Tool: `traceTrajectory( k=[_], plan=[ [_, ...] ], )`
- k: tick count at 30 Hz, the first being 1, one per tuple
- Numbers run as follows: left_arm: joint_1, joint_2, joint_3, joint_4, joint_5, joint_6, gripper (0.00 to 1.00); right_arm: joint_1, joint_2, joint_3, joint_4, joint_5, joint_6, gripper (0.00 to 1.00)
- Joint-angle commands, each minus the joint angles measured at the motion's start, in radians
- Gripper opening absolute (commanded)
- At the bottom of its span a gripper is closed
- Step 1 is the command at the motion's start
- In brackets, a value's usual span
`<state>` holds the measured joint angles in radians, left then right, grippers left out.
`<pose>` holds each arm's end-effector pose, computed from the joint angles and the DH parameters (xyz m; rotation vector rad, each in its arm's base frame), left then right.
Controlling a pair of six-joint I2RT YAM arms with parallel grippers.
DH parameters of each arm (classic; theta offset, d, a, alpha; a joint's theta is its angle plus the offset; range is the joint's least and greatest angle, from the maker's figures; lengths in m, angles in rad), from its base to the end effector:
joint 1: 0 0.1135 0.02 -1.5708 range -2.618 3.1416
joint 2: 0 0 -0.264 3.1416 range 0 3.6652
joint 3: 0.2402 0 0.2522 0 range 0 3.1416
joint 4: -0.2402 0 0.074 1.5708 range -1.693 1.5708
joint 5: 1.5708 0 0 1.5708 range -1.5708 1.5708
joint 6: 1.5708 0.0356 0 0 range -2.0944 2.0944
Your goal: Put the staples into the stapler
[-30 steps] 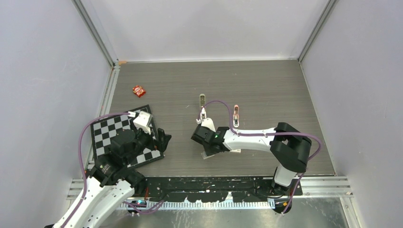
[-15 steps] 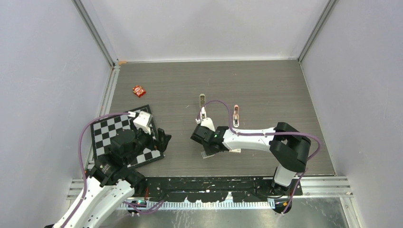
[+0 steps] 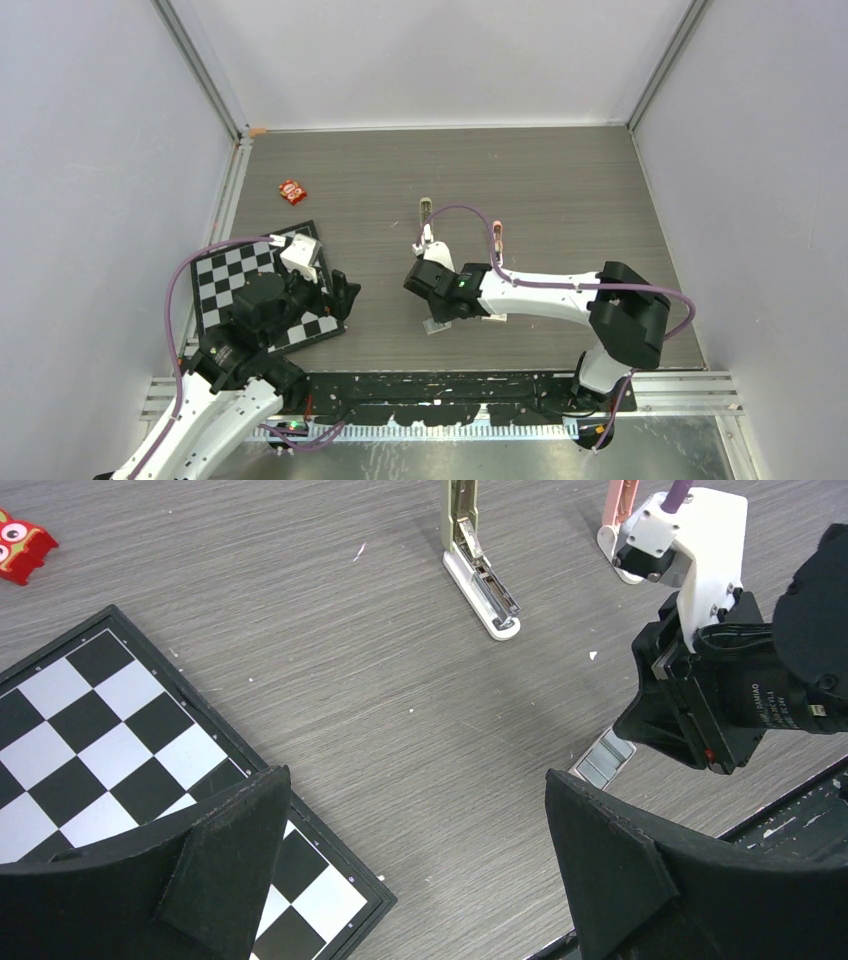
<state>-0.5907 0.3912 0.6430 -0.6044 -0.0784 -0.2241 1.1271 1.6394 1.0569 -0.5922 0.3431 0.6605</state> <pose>0.0854 -0.0539 0.2955 0.3030 1.9271 -0.4688 0.1470 0.2813 0.1930 -0.5186 2.5776 0.1258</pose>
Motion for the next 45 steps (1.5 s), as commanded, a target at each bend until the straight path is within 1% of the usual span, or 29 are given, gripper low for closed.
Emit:
traceTrajectory(
  k=[1, 2, 3, 6, 8, 10, 11, 12, 13, 15, 16, 17, 20, 23, 25, 30, 33, 37, 45],
  plan=[
    [0.0, 0.005, 0.001, 0.014, -0.004, 0.015, 1.0, 0.012, -0.043, 0.02, 0.026, -0.014, 0.02, 0.2],
    [0.0, 0.006, 0.001, 0.013, -0.005, 0.014, 1.0, 0.012, -0.043, 0.011, 0.041, -0.029, 0.027, 0.24],
    [0.0, 0.008, 0.003, 0.014, -0.01, 0.011, 1.0, 0.012, -0.043, -0.001, 0.055, -0.04, 0.035, 0.26],
    [0.001, 0.018, 0.021, 0.01, -0.044, -0.059, 1.0, 0.012, -0.054, -0.037, 0.098, -0.06, 0.059, 0.31],
    [0.0, 0.039, 0.037, 0.001, -0.037, -0.109, 1.0, 0.012, -0.073, -0.058, 0.127, -0.063, 0.071, 0.33],
    [0.0, 0.071, 0.053, -0.022, 0.005, -0.151, 1.0, 0.011, -0.09, -0.071, 0.15, -0.069, 0.082, 0.33],
    [0.0, 0.089, 0.057, -0.033, 0.035, -0.174, 0.95, 0.012, -0.099, -0.08, 0.167, -0.08, 0.085, 0.33],
    [0.0, 0.107, 0.059, -0.036, 0.066, -0.195, 0.87, 0.01, -0.107, -0.089, 0.181, -0.092, 0.09, 0.33],
    [0.0, 0.122, 0.054, -0.031, 0.126, -0.211, 0.77, 0.007, -0.115, -0.1, 0.194, -0.103, 0.099, 0.32],
    [0.001, 0.148, 0.027, 0.003, 0.205, -0.252, 0.52, -0.007, -0.127, -0.12, 0.221, -0.134, 0.115, 0.32],
    [0.001, 0.155, 0.01, 0.025, 0.237, -0.29, 0.42, -0.016, -0.132, -0.133, 0.234, -0.149, 0.122, 0.32],
    [0.001, 0.157, -0.012, 0.054, 0.257, -0.316, 0.35, -0.024, -0.139, -0.15, 0.248, -0.163, 0.13, 0.32],
    [0.0, 0.135, -0.103, 0.159, 0.277, -0.412, 0.22, -0.051, -0.168, -0.2, 0.302, -0.208, 0.147, 0.33],
    [-0.001, 0.106, -0.213, 0.278, 0.278, -0.521, 0.13, -0.075, -0.193, -0.246, 0.356, -0.267, 0.158, 0.33],
    [-0.002, 0.093, -0.274, 0.345, 0.276, -0.579, 0.08, -0.082, -0.205, -0.263, 0.372, -0.275, 0.158, 0.33],
    [-0.015, 0.097, -0.409, 0.512, 0.258, -0.671, 0.02, -0.096, -0.206, -0.282, 0.395, -0.297, 0.152, 0.34],
    [-0.026, 0.13, -0.449, 0.575, 0.252, -0.696, 0.02, -0.099, -0.198, -0.287, 0.408, -0.309, 0.153, 0.34],
    [-0.061, 0.199, -0.456, 0.637, 0.223, -0.701, 0.0, -0.102, -0.186, -0.293, 0.417, -0.308, 0.151, 0.35],
    [-0.16, 0.4, -0.475, 0.802, 0.128, -0.738, 0.0, -0.112, -0.162, -0.29, 0.427, -0.309, 0.151, 0.35]
  ],
)
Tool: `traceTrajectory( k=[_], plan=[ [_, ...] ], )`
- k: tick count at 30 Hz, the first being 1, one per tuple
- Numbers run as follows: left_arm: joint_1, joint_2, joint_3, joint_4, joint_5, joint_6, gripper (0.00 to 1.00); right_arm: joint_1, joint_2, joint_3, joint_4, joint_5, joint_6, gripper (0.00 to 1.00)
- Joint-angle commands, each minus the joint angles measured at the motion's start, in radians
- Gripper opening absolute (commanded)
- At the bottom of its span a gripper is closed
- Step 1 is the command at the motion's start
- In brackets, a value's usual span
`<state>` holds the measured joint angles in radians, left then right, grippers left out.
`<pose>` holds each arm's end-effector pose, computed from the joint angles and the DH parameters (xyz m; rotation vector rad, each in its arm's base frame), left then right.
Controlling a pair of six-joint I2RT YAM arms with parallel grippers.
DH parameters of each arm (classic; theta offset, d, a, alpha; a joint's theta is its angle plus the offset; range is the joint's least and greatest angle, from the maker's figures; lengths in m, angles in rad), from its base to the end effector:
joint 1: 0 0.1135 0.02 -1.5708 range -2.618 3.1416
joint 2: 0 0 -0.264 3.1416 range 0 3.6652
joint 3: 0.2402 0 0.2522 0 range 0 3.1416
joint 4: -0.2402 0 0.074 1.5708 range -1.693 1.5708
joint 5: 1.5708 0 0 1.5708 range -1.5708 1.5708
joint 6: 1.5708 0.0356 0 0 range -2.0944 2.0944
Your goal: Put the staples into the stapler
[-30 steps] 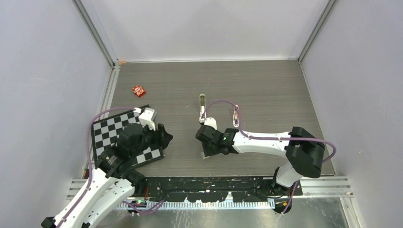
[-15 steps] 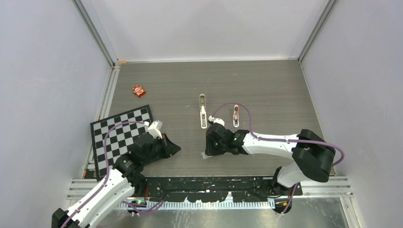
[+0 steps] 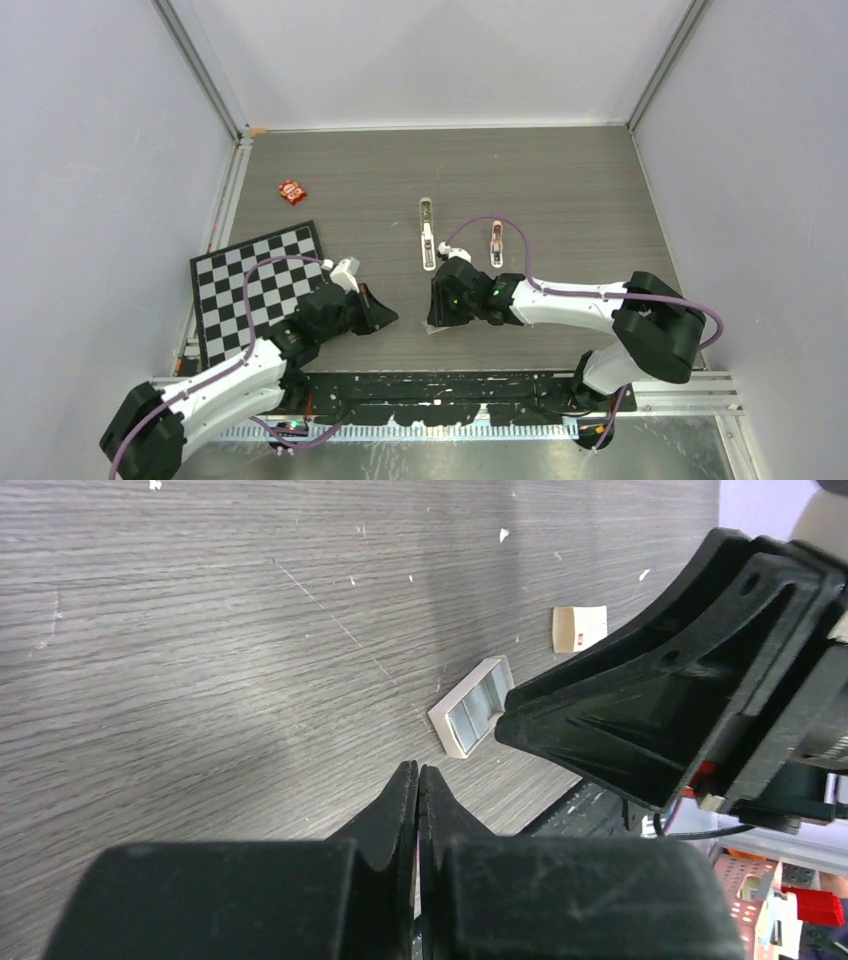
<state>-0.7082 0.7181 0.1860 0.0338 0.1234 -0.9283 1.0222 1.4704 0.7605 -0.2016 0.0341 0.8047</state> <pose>0.1177 -0.1066 0.1624 -0.1662 2.2618 -1.0790 0.1499 0.2430 0.1754 -0.2701 2.6157 0.6848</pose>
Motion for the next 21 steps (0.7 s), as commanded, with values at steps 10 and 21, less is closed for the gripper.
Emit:
traceTrajectory(
  k=[10, 21],
  plan=[
    [-0.142, 0.244, -0.036, 0.33, -0.18, -0.082, 0.0, -0.013, 0.018, 0.002, 0.036, 0.001, 0.004, 0.36],
    [-0.229, 0.447, -0.007, 0.475, -0.229, -0.123, 0.0, -0.013, 0.042, -0.007, 0.053, -0.002, 0.005, 0.37]
  ],
)
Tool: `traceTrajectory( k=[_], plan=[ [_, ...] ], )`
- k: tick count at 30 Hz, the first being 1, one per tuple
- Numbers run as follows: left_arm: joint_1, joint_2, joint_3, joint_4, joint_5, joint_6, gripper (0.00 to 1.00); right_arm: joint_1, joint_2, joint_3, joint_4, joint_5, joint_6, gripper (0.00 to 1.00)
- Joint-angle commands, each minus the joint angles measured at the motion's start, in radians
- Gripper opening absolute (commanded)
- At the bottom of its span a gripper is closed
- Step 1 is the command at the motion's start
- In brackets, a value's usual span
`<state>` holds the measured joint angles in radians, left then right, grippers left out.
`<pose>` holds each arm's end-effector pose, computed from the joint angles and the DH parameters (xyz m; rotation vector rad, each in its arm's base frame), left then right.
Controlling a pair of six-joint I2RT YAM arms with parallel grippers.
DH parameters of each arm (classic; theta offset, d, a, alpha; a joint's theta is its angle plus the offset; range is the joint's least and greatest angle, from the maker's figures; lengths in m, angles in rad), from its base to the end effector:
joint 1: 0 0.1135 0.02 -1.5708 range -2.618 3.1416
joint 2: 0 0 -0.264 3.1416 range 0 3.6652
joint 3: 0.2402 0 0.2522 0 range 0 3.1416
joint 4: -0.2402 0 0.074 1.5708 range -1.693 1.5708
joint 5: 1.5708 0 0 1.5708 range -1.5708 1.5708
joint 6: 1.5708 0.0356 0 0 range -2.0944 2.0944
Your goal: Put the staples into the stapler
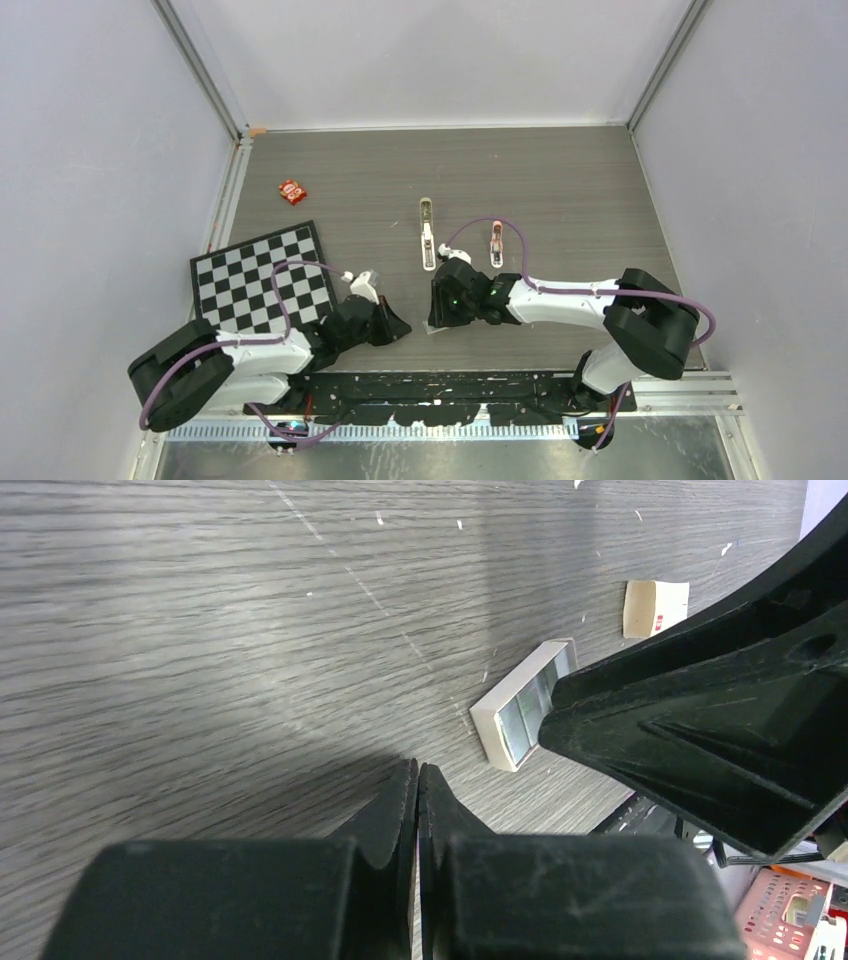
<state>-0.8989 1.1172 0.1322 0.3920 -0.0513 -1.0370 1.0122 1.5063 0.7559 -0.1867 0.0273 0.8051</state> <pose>0.1138 -0.1402 0.1186 -0.1950 2.3527 -1.0001 0.1534 0.2437 0.1655 -0.2624 2.6404 0.6639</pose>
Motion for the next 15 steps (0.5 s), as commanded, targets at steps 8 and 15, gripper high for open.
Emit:
traceTrajectory(
  k=[8, 15],
  plan=[
    [-0.071, 0.174, 0.066, 0.218, -0.048, -0.032, 0.0, -0.002, 0.014, -0.002, 0.038, 0.002, 0.003, 0.38],
    [-0.081, 0.195, 0.07, 0.231, -0.055, -0.029, 0.0, -0.002, 0.025, -0.002, 0.053, -0.009, 0.006, 0.38]
  ],
)
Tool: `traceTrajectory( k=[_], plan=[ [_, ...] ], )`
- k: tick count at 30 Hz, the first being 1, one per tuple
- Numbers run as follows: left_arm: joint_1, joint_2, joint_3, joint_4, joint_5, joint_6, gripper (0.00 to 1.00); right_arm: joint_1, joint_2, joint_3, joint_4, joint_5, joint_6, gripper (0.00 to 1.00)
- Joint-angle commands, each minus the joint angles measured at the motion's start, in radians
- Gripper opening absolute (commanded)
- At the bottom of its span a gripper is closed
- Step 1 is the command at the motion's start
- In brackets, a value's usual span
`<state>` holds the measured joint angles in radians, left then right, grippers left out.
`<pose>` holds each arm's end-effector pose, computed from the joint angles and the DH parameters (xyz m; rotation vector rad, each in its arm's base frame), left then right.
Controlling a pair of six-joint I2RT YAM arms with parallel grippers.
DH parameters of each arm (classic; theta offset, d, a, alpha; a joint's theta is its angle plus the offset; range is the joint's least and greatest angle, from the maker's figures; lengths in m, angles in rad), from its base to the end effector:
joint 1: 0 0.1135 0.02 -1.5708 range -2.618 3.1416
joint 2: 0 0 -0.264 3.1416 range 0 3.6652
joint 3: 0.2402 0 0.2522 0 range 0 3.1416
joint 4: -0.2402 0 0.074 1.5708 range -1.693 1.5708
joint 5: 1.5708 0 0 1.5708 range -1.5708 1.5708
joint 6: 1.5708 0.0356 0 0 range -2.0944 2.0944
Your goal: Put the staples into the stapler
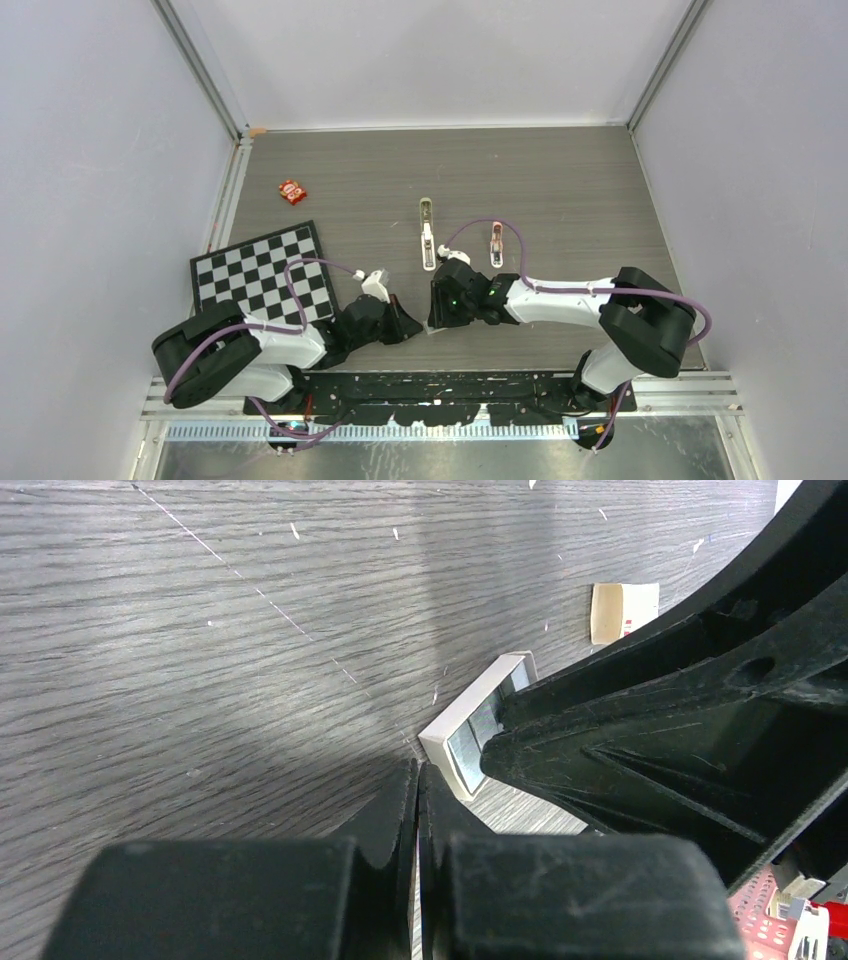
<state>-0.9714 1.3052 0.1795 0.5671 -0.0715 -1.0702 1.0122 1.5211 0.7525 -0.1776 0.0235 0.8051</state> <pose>0.1167 -0.1663 0.1149 -0.1621 2.3386 -1.0637 0.1538 0.2444 0.1611 -0.2652 2.6500 0.6589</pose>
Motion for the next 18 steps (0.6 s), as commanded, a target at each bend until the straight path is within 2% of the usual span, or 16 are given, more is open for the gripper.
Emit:
traceTrajectory(
  k=[1, 18],
  plan=[
    [-0.009, 0.006, 0.023, 0.056, -0.037, 0.005, 0.0, -0.001, 0.011, 0.002, 0.048, -0.008, 0.006, 0.38],
    [-0.026, 0.034, 0.041, 0.071, -0.048, 0.019, 0.0, -0.002, 0.016, 0.007, 0.067, -0.01, 0.013, 0.38]
  ],
)
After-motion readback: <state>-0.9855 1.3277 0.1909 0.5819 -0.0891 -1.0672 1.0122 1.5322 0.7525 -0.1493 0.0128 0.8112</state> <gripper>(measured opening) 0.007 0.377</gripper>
